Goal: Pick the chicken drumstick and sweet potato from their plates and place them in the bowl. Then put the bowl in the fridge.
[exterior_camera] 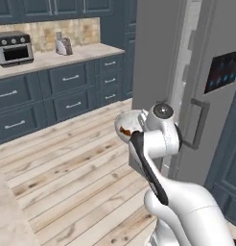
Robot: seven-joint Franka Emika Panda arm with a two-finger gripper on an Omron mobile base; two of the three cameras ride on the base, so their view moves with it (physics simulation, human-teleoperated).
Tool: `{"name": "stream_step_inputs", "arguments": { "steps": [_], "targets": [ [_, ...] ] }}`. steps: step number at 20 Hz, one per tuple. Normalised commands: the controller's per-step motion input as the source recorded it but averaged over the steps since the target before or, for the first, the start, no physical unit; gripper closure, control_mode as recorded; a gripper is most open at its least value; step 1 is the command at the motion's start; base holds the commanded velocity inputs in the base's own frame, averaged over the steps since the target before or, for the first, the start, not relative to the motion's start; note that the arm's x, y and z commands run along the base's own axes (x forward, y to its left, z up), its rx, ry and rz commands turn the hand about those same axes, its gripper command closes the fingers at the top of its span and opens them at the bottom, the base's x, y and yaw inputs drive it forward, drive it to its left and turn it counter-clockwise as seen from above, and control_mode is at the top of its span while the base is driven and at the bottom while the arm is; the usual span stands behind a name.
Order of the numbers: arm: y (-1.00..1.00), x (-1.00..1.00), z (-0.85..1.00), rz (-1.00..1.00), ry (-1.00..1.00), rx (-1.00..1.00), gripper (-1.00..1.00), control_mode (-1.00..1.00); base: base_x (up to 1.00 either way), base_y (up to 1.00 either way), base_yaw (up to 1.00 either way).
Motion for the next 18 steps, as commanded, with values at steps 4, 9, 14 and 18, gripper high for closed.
{"name": "stream_step_inputs", "arguments": {
  "steps": [4, 9, 14, 18],
  "targets": [
    [0.00, 0.00, 0.00, 0.00, 0.00, 0.00, 1.00, 1.00, 0.56, 0.72, -0.05],
    [0.00, 0.00, 0.00, 0.00, 0.00, 0.00, 1.00, 1.00, 0.65, 0.50, -0.17],
    [0.00, 0.00, 0.00, 0.00, 0.00, 0.00, 1.00, 1.00, 0.53, 0.55, -0.22],
    [0.00, 0.00, 0.00, 0.00, 0.00, 0.00, 1.00, 1.00, 0.52, 0.31, -0.51]
  ]
}}
